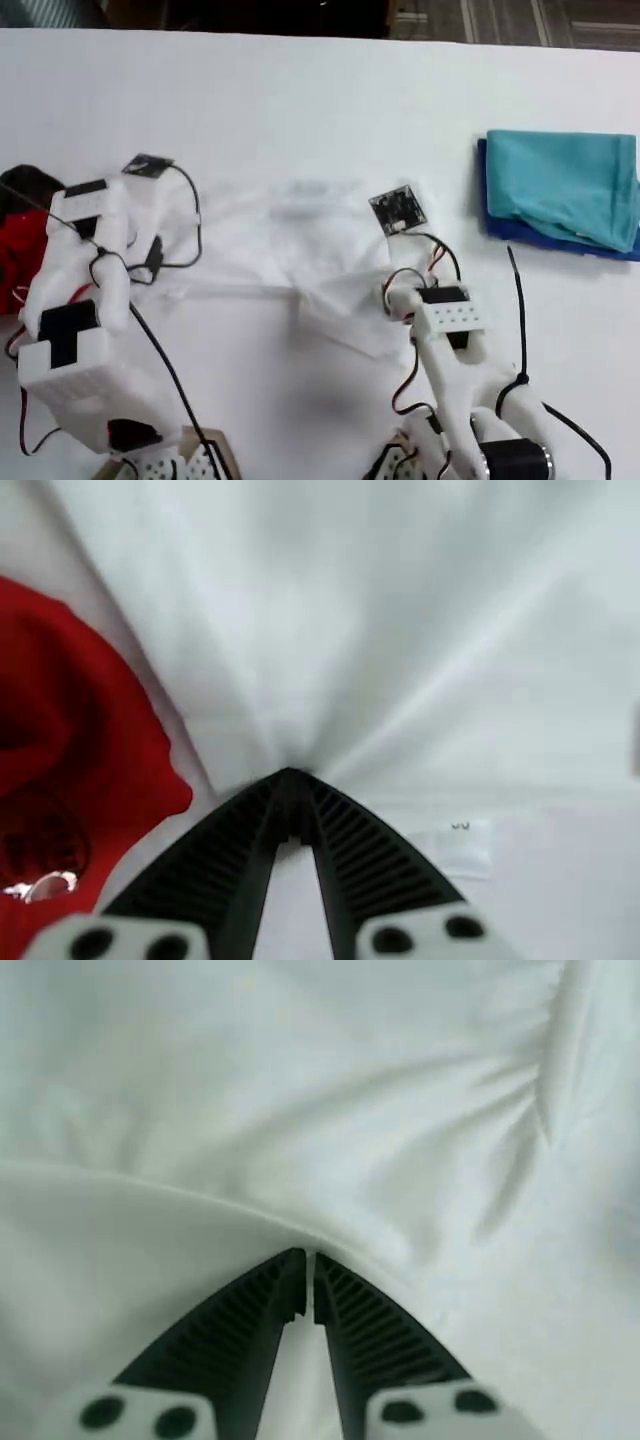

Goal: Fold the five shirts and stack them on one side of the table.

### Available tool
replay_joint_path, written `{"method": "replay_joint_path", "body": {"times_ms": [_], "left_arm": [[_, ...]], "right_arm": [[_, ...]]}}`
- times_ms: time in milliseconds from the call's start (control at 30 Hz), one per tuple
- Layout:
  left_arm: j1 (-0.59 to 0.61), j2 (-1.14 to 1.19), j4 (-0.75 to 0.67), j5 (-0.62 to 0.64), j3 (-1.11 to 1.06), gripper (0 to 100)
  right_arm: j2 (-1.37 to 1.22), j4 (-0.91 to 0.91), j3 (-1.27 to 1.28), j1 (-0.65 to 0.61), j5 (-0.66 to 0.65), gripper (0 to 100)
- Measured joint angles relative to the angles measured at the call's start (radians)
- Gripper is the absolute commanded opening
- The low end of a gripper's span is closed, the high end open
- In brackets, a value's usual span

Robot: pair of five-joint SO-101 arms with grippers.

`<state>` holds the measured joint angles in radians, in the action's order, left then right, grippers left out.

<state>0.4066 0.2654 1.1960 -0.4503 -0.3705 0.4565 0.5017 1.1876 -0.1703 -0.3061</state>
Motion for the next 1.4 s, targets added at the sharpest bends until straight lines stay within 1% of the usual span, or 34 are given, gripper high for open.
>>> {"method": "replay_joint_path", "body": {"times_ms": [233,367,433,500,667,733,800,900,1000,1167,1233,1300,1400], "left_arm": [[0.000,0.000,-0.011,0.002,-0.008,3],[0.000,-0.051,-0.052,0.000,-0.074,3],[0.000,-0.120,-0.103,-0.002,-0.152,3],[0.000,-0.222,-0.189,-0.002,-0.270,3],[-0.005,-0.565,-0.433,-0.002,-0.638,3],[-0.011,-0.689,-0.486,-0.011,-0.749,3],[-0.011,-0.756,-0.508,-0.032,-0.802,3],[-0.011,-0.770,-0.520,-0.037,-0.810,3],[-0.011,-0.756,-0.519,-0.037,-0.807,3],[-0.011,-0.649,-0.486,-0.037,-0.720,3],[-0.011,-0.592,-0.460,-0.017,-0.664,3],[-0.011,-0.529,-0.427,0.020,-0.605,3],[-0.015,-0.466,-0.331,0.063,-0.505,3]], "right_arm": [[0.000,0.000,0.000,0.000,0.000,2.2],[0.000,0.008,0.000,0.006,0.000,2.2],[0.000,0.015,0.000,0.021,0.000,2.3],[0.000,0.015,0.000,0.041,-0.002,2.2],[0.000,0.015,0.000,0.097,-0.002,2.2],[0.000,0.025,0.000,0.121,-0.002,2.2],[0.000,0.043,0.000,0.150,-0.002,2.2],[0.006,0.092,-0.035,0.175,-0.002,2.2],[0.038,0.215,-0.137,0.172,-0.002,2.2],[0.157,0.479,-0.359,0.098,0.000,2.4],[0.199,0.568,-0.394,0.055,-0.002,2.5],[0.216,0.629,-0.394,0.014,-0.037,2.3],[0.224,0.644,-0.328,-0.026,-0.150,2.2]]}}
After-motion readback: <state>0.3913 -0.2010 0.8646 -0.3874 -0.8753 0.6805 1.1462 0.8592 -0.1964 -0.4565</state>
